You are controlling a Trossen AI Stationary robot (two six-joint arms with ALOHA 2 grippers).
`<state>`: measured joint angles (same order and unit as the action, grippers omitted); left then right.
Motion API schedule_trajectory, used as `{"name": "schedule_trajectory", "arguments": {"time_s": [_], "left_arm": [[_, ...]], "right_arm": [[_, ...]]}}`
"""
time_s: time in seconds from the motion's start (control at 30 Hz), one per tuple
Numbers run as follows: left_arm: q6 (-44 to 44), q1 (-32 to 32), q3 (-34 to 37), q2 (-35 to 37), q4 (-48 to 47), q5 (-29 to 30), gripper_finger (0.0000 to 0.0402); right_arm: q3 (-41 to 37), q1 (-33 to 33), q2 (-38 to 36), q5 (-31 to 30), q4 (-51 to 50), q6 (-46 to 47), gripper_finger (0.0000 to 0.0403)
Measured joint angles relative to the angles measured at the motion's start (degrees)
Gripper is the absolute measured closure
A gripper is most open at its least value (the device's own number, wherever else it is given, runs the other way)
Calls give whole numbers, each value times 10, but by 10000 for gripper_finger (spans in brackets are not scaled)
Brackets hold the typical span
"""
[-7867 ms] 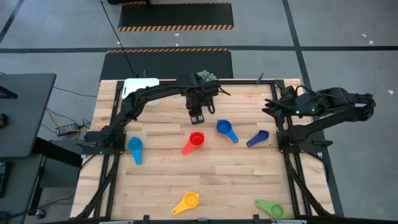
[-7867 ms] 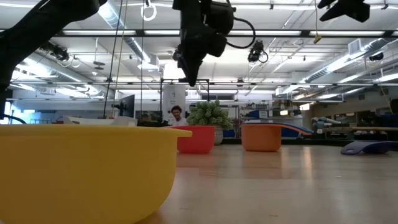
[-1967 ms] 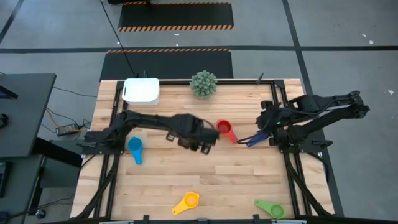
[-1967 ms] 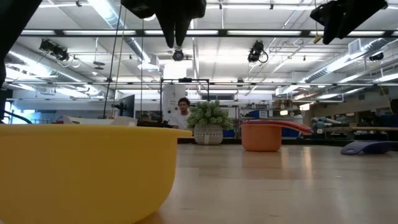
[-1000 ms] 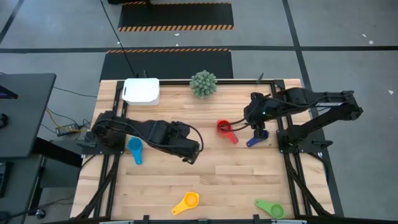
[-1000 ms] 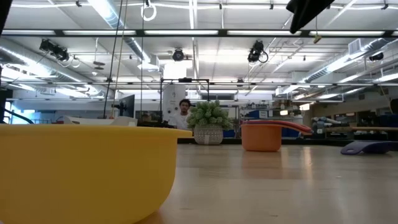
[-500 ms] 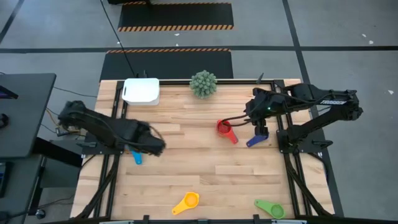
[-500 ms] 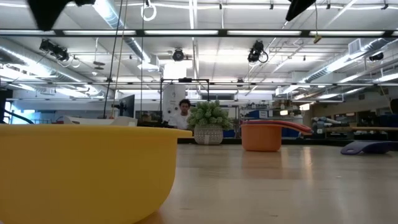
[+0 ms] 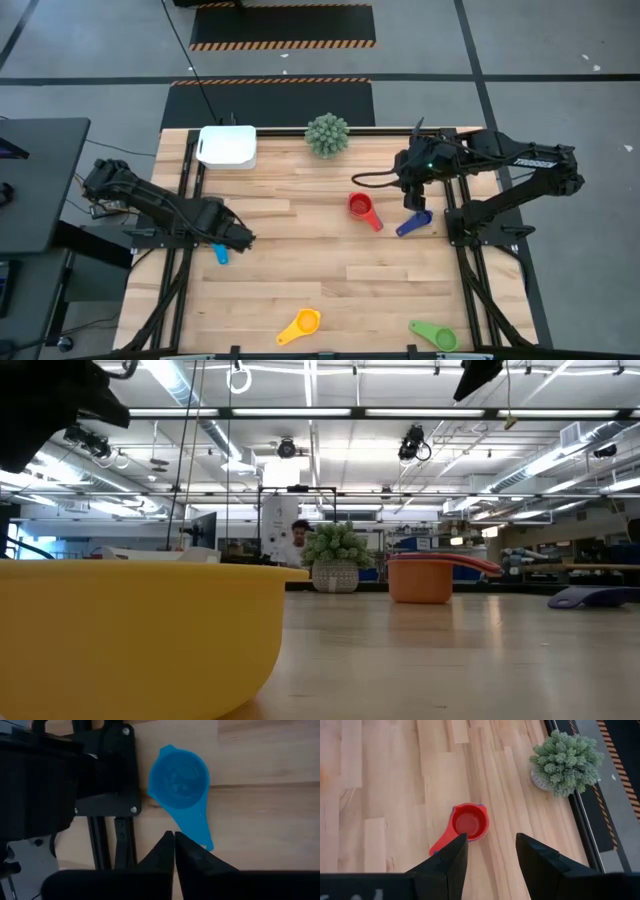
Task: Nest measuring cups in basket
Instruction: Stack the light blue measuring cup on top of the red measuring cup
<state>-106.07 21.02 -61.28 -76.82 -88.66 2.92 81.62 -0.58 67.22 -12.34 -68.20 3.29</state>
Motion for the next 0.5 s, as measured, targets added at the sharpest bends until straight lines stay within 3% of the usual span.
{"name": "schedule_trajectory", "arguments": {"time_s": [0.13, 0.3, 0.5], "left_arm": [[21, 0, 3, 0, 4, 0, 387], [44, 0, 3, 0, 5, 19, 367], [86, 0, 3, 0, 38, 22, 363]], "right_arm": [[0, -3, 0, 15, 0, -6, 229], [-2, -7, 9, 137, -4, -86, 229], [-4, -8, 42, 131, -5, -118, 231]]}}
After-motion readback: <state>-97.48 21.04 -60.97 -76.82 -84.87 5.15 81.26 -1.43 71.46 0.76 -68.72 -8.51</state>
